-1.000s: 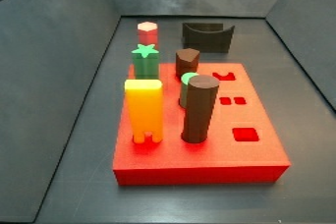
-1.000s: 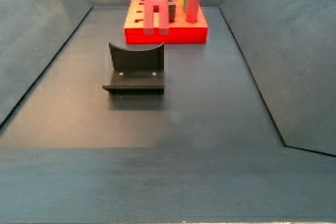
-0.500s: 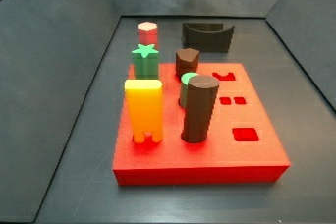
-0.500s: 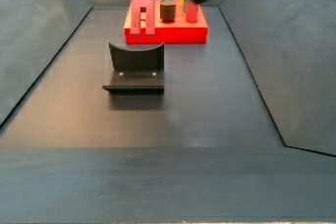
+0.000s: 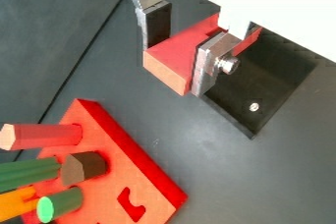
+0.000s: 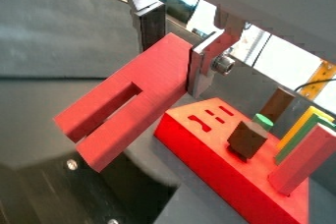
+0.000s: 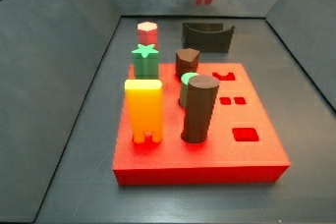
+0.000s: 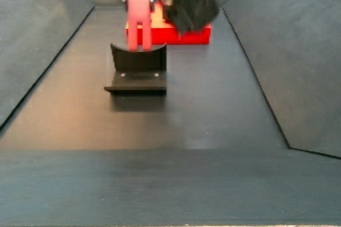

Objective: Pick up the double-square object. Move up. Rotate the double-square object. Place the double-square object on the fixture. Regrasp the double-square object. Move to above the board. Insert the double-square object.
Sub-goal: Place the double-square object on the fixture.

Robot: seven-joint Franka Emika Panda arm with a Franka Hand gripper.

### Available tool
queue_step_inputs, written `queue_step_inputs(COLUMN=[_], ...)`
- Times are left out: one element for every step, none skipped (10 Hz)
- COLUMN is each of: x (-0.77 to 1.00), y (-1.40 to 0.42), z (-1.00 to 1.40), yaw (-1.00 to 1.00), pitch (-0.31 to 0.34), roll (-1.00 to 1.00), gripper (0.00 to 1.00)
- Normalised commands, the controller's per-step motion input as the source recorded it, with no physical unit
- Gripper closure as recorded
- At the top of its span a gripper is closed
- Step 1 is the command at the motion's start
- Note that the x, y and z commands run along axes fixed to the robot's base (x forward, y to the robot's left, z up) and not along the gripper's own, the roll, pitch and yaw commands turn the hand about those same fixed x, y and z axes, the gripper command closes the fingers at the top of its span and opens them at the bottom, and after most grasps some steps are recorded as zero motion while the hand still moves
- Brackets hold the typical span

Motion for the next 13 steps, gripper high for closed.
queue_step_inputs(x=[0.17,0.17,0.18,0.19,0.19,0.17,0.14,0.11,0.09,0.09,0.09,0.09,0.0], y=[0.14,0.14,0.14,0.14,0.13,0.12,0.09,0.11,0.12,0.12,0.12,0.12,0.0], z=[-1.0,-1.0,-1.0,-1.0,-1.0,-0.85,-0.67,-0.5,-0.49,-0.49,-0.49,-0.49,0.0], yaw=[-0.14,-0.17,-0.19,-0.19,-0.19,-0.17,-0.15,-0.12,-0.1,-0.08,-0.06,-0.05,0.0], pitch=[0.181,0.154,0.117,0.085,0.05,0.009,-0.009,-0.031,-0.043,-0.042,-0.041,-0.04,0.0], roll=[-0.75,-0.59,-0.38,-0.25,-0.18,-0.16,-0.15,-0.11,-0.11,-0.11,-0.11,-0.11,0.0], gripper=[1.0,1.0,1.0,1.0,1.0,1.0,1.0,1.0,1.0,1.0,1.0,1.0,0.0])
